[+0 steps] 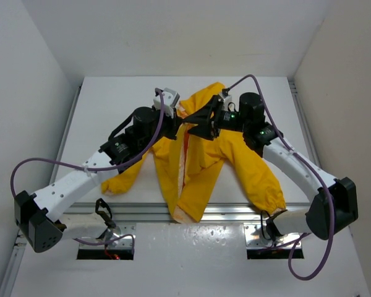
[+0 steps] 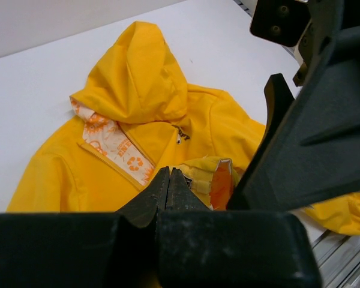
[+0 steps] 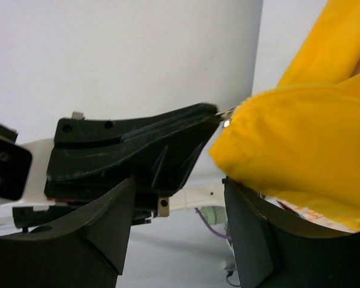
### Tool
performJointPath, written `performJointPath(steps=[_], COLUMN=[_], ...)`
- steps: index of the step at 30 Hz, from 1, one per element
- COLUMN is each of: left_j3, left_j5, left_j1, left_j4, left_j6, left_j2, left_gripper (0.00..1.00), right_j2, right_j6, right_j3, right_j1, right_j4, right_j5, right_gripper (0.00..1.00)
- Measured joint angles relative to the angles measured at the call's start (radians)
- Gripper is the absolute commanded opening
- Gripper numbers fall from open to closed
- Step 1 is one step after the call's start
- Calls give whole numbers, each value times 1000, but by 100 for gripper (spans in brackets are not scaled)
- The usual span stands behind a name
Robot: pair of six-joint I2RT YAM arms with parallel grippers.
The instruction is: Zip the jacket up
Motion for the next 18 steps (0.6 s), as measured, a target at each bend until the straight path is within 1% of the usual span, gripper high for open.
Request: performJointPath(steps=[3,12,16,18], left_j3=[1,1,1,1], left_j5=[8,42,56,59], left_j1=[-5,-10,-14,-20], left_j4=[1,0,1,1], left_j6=[0,4,9,13], left_j2=[-2,-19,-34,-35], left_gripper=[0,0,0,0], right_j2=[2,26,41,46], right_j6=[-20,-65,-64,-62], right_j3=[0,4,6,6], right_j1=[-8,-37,-47,-52], right_j4=[-34,-103,-102,-102], right_j5=[19,76,91,95], right_gripper=[59,59,52,46])
